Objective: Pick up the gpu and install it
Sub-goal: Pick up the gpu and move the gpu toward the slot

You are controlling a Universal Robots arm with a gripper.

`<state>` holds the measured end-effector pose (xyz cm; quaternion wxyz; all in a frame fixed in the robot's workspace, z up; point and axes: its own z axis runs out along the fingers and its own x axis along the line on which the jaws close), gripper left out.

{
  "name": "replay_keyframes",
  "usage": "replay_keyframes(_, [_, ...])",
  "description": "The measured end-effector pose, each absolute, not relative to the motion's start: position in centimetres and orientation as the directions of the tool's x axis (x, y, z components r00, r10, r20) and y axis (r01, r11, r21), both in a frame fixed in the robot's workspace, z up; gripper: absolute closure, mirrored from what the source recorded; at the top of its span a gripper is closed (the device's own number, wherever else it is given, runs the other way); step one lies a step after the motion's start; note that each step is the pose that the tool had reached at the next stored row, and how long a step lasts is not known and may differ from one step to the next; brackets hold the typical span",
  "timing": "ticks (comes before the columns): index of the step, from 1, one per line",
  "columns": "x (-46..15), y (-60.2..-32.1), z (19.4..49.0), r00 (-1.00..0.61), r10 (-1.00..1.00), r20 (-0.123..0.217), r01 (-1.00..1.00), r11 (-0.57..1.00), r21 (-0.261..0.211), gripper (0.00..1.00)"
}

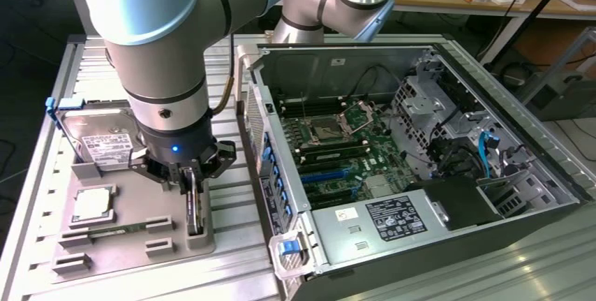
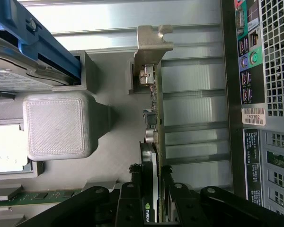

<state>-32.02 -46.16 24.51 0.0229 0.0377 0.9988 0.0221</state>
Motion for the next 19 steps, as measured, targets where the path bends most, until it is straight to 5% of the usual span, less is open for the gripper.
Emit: replay_keyframes(19, [-32.02,-46.16,25.40,-0.996,0.076,-0.044,0.074,0.996,0.046,0.73])
